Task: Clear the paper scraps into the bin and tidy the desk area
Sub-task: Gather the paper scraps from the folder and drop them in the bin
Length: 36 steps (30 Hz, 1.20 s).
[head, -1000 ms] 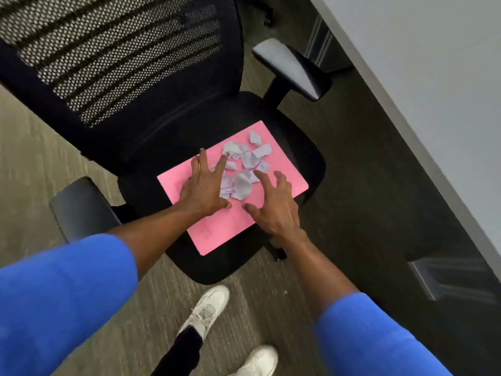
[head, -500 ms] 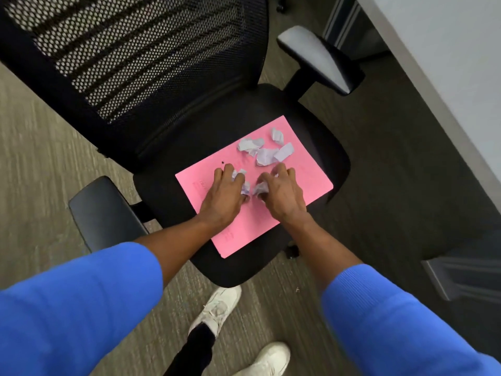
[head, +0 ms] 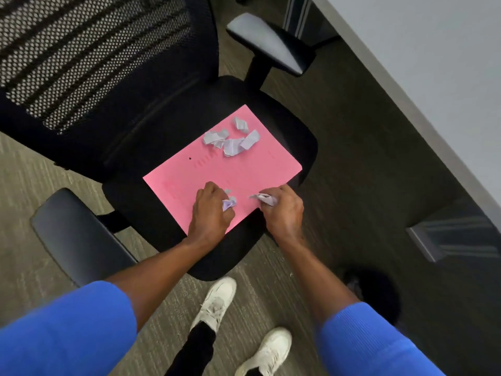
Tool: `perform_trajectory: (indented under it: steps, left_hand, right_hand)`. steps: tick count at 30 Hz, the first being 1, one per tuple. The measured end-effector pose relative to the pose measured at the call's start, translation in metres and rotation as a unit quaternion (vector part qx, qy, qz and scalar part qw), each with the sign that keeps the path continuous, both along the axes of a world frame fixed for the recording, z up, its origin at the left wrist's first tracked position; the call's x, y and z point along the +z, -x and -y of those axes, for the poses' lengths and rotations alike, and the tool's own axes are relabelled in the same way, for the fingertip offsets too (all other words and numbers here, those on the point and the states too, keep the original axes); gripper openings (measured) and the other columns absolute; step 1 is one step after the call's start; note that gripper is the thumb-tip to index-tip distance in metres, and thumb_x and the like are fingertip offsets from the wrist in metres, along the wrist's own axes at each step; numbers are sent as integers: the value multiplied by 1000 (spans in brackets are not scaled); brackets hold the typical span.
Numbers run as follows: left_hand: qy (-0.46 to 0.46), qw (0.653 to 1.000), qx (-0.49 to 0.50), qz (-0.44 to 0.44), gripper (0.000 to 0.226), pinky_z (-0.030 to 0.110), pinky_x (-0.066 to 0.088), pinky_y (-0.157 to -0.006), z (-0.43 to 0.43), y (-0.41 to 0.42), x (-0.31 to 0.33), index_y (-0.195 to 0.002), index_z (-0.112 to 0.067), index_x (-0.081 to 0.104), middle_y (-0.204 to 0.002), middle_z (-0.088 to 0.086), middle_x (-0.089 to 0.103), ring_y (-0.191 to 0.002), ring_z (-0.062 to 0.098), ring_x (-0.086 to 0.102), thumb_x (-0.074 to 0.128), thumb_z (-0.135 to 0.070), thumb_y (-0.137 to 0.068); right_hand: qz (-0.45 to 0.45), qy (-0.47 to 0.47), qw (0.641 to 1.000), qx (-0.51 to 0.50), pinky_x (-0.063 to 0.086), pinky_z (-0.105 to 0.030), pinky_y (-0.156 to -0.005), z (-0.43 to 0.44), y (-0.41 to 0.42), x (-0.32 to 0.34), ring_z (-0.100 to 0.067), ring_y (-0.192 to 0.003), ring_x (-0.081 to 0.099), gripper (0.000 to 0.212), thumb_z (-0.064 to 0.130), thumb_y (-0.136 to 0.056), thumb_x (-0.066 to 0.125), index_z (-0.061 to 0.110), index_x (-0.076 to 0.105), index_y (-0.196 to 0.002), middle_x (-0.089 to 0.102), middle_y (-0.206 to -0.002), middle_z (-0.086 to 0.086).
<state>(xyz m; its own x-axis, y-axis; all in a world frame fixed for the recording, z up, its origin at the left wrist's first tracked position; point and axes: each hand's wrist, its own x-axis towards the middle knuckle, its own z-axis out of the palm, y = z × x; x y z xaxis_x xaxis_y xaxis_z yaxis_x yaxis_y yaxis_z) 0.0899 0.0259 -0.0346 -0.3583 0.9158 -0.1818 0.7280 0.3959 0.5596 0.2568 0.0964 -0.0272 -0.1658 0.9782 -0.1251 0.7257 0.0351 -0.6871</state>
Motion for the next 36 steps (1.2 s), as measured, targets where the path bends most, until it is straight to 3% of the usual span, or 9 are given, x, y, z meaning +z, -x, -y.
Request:
perform_trajectory:
  steps: [4,10,15,20,24,28,30,32,36]
  left_hand:
    - [-16,999,-15,30,13,44,47,-75,3,-46,3,-90,-5,66,-105,11,58,-95,33,56,75,-12,-85]
    - [-30,994,-72,82,16,39,48,-82,1,-135,15,-94,-4,70,-107,10,60,-98,29,60,79,-11,-84]
    - [2,985,-132,109,22,45,52,-87,6,-211,12,-103,-3,75,-113,11,62,-102,31,65,79,-13,-84]
    - [40,978,-159,130,22,44,54,-90,17,-276,-6,-104,-5,76,-110,11,64,-99,32,67,80,-10,-83]
    - [76,973,-161,145,25,40,57,-91,31,-331,-32,-105,-6,77,-112,11,67,-98,30,70,84,-16,-83]
    - [121,966,-167,158,25,39,57,-93,40,-383,-60,-102,-5,80,-107,14,78,-102,30,73,84,-22,-85]
    - [121,964,-151,181,23,33,59,-86,43,-405,-74,-98,-4,82,-100,15,82,-94,29,77,87,-21,-82]
    - [123,962,-132,207,24,28,53,-76,44,-424,-90,-94,3,80,-99,23,79,-90,34,77,89,-15,-81]
    - [178,954,-137,197,28,37,60,-86,41,-452,-122,-105,-1,78,-106,20,79,-99,33,77,83,-23,-87]
  right_hand:
    - [-21,-3,995,-102,59,-38,-75,22,-50,-5,-11,-82,65,23,12,-80,84,26,84,-98,71,-94,4]
    - [-13,21,984,-179,55,-36,-78,64,-136,-14,-18,-82,68,24,13,-78,85,26,84,-99,71,-92,0]
    - [-9,47,967,-248,54,-35,-81,97,-208,-27,-23,-85,71,27,9,-74,87,21,85,-98,77,-93,-6]
    - [-3,110,934,-340,59,-41,-77,122,-275,-54,-30,-81,75,21,21,-79,86,14,83,-98,80,-85,-11]
    - [11,124,920,-372,60,-45,-85,137,-326,-76,-32,-89,75,25,25,-82,84,14,81,-104,80,-96,-12]
    - [-31,169,887,-428,60,-41,-85,149,-370,-104,-31,-95,75,29,22,-87,81,10,76,-113,79,-106,-14]
    - [-40,186,878,-440,59,-44,-88,152,-390,-120,-32,-99,74,30,18,-87,80,7,76,-115,78,-110,-18]
    - [-13,183,871,-456,57,-38,-79,154,-408,-132,-29,-89,73,31,20,-83,84,9,78,-111,79,-104,-18]
    - [30,141,895,-422,48,-33,-67,159,-434,-154,-31,-78,73,26,21,-80,86,7,80,-101,79,-91,-21]
